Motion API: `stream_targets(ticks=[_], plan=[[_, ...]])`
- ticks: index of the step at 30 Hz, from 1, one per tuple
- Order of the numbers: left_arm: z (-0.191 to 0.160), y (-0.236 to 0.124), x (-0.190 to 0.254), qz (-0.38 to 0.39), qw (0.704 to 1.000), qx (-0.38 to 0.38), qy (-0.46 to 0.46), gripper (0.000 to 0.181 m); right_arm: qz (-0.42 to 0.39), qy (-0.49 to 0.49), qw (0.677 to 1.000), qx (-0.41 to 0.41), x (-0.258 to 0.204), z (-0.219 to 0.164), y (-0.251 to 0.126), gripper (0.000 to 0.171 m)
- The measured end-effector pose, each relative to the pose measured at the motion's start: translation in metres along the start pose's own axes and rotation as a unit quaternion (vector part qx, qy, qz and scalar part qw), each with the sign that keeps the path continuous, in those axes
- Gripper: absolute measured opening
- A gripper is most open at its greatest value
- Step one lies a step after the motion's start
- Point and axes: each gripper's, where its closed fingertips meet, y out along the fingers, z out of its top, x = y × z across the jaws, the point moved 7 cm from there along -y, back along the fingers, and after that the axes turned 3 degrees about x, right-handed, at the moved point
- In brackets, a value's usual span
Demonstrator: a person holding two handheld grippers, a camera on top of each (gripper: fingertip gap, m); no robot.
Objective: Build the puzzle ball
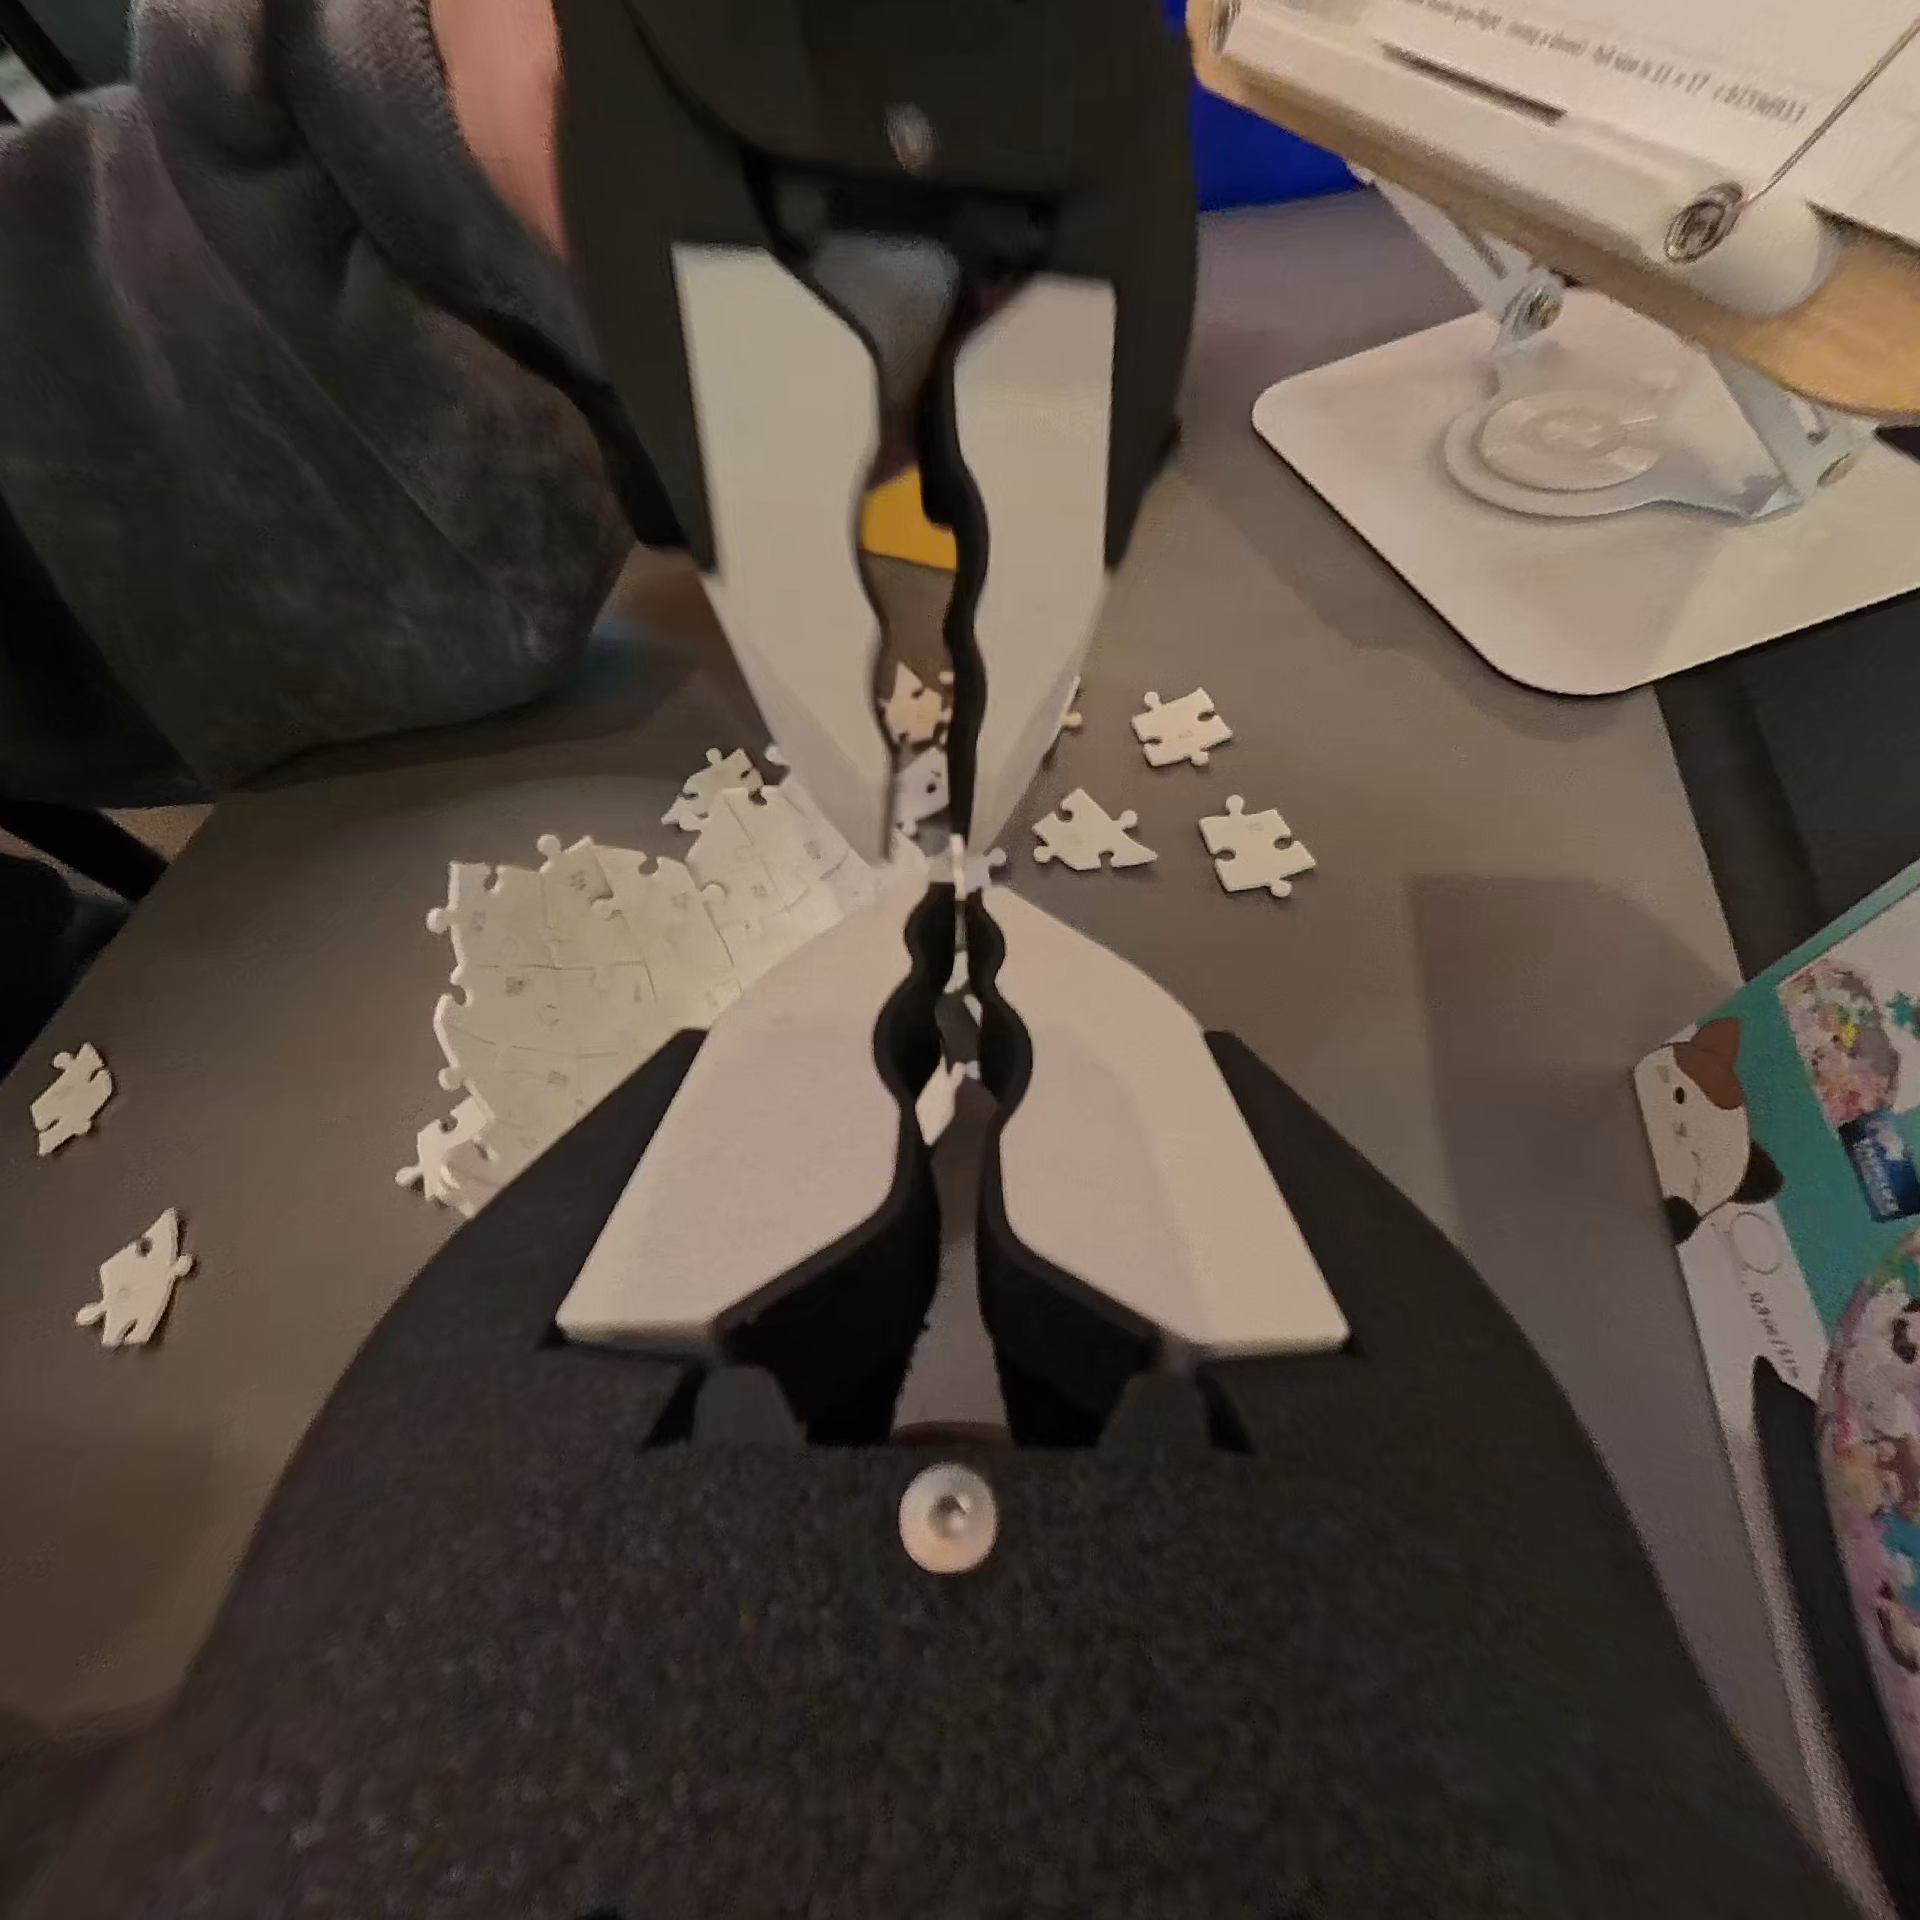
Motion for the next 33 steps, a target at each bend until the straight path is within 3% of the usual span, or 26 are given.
stream_targets(ticks=[4,7,9,12,18,21,33], plan=[[-0.021,-0.037,0.014,0.075,0.991,0.113,-0.016,0.027,0.035,-0.002,0.998,-0.048,0.008,-0.002,0.007,0.002],[-0.049,-0.044,0.024,0.149,0.976,0.16,-0.025,0.045,0.053,-0.007,0.996,-0.072,0.01,-0.011,0.02,0.002],[-0.061,-0.042,0.024,0.166,0.968,0.187,-0.036,0.047,0.062,-0.015,0.994,-0.092,0.007,-0.017,0.026,0.002],[-0.067,-0.033,0.012,0.124,0.966,0.219,-0.066,0.047,0.05,-0.026,0.992,-0.112,0.006,-0.021,0.029,0.002],[-0.058,-0.021,-0.004,-0.035,0.95,0.294,-0.098,0.047,0.035,-0.044,0.992,-0.114,0.006,-0.022,0.034,0.002],[-0.061,-0.013,-0.002,-0.057,0.954,0.275,-0.104,0.047,0.034,-0.044,0.992,-0.116,0.007,-0.025,0.036,0.002],[-0.077,0.006,0.017,0.002,0.984,0.154,-0.088,0.046,0.02,-0.057,0.991,-0.123,0.009,-0.022,0.036,0.002]])
